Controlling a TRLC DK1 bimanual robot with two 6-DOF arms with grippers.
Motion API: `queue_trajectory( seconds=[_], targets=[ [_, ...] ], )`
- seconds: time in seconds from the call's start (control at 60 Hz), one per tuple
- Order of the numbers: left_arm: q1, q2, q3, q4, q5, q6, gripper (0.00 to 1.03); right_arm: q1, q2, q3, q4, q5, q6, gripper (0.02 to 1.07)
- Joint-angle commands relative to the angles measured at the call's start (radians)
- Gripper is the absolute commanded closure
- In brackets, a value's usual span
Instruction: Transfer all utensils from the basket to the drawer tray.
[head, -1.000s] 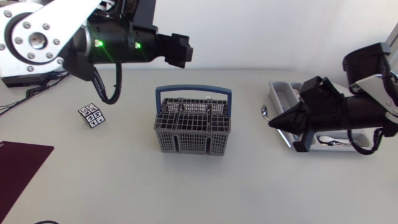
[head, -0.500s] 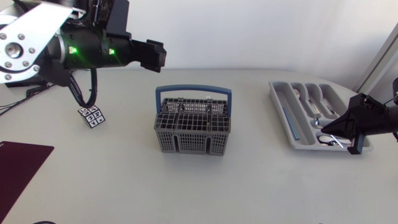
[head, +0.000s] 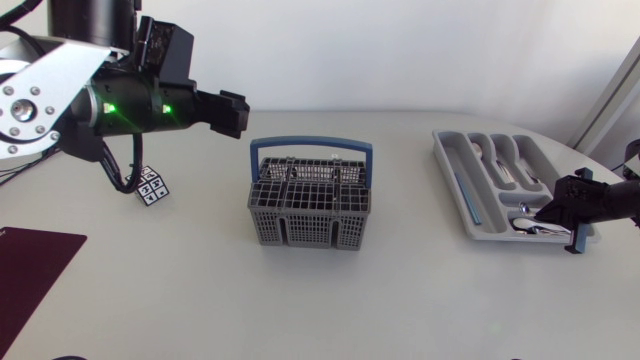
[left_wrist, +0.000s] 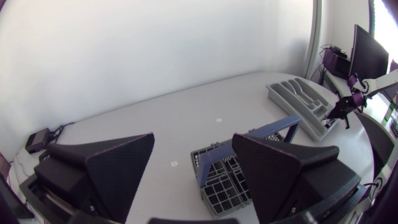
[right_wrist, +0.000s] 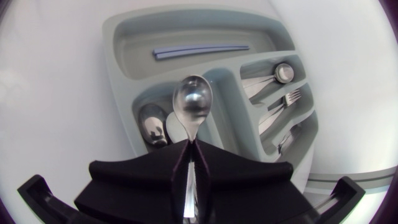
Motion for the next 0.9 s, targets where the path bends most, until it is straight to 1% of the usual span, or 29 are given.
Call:
queue_trajectory(
  seconds=[0.0,0.05,0.2,0.3,0.4,0.417,0.533,0.833,0.883],
  targets=[
    [0.016,-0.025,-0.033,-0.006,0.000,0.017,0.16,-0.012,0.040,0.019,0.029,0.017,-0.058,0.96],
    [0.021,-0.026,-0.041,-0.009,0.000,0.018,0.16,-0.015,0.047,0.012,0.047,0.033,-0.072,0.96],
    [0.027,-0.028,-0.070,-0.015,0.000,0.026,0.16,-0.021,0.070,-0.027,0.154,0.068,-0.090,0.96],
    [0.029,-0.026,-0.090,-0.015,0.000,0.029,0.16,-0.030,0.092,-0.044,0.213,0.097,-0.101,0.89],
    [0.030,-0.031,-0.113,-0.013,0.000,0.032,0.16,-0.046,0.089,-0.049,0.230,0.099,-0.107,0.78],
    [0.030,-0.031,-0.115,-0.015,0.000,0.033,0.16,-0.047,0.089,-0.049,0.230,0.099,-0.108,0.77],
    [0.044,-0.034,-0.135,-0.013,0.000,0.046,0.15,-0.069,0.053,-0.052,0.231,0.079,-0.108,0.55],
    [0.073,-0.072,-0.193,-0.009,0.001,0.060,0.13,-0.082,-0.094,-0.118,0.253,0.034,-0.082,0.22],
    [0.079,-0.080,-0.199,-0.009,0.003,0.064,0.13,-0.082,-0.115,-0.129,0.253,0.031,-0.073,0.11]
  ],
)
